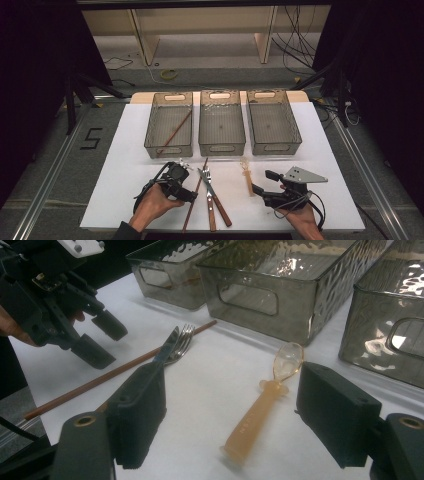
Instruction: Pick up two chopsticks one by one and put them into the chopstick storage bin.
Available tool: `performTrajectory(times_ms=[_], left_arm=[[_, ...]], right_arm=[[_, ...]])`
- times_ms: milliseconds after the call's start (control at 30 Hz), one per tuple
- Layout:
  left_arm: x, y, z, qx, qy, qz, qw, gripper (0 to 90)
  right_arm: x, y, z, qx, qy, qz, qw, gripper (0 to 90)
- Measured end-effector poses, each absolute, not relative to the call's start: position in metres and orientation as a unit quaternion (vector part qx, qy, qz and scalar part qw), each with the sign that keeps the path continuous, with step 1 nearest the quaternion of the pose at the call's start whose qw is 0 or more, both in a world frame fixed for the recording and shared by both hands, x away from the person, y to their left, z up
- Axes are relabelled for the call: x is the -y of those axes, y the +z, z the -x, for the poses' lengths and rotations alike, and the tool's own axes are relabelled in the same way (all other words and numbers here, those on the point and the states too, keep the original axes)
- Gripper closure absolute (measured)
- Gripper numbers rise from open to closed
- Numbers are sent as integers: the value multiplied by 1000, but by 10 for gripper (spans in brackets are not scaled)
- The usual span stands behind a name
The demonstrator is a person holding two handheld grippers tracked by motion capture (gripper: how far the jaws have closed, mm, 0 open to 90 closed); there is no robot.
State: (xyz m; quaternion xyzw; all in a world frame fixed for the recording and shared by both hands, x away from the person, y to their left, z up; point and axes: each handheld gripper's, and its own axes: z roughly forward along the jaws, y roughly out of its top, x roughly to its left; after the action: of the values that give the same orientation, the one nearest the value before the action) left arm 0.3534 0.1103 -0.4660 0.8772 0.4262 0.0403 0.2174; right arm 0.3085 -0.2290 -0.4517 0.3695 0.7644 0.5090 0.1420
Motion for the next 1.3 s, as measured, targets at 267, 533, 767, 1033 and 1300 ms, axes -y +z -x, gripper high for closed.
performTrajectory(times_ms=[267,533,767,1033,1300], left_arm=[[-101,-473,-350,-420,38,-883,207,343],[-98,-474,-349,-412,55,-889,192,415],[-102,-473,-350,-407,65,-892,186,528],[-107,-472,-353,-403,66,-895,179,682],[-112,-471,-356,-403,59,-896,177,814]], right_arm=[[229,-452,-309,-765,509,-368,143,286],[229,-452,-309,-765,509,-368,142,286],[229,-451,-308,-765,509,-367,142,286],[229,-452,-309,-766,509,-367,142,286],[228,-451,-308,-766,509,-367,143,286]])
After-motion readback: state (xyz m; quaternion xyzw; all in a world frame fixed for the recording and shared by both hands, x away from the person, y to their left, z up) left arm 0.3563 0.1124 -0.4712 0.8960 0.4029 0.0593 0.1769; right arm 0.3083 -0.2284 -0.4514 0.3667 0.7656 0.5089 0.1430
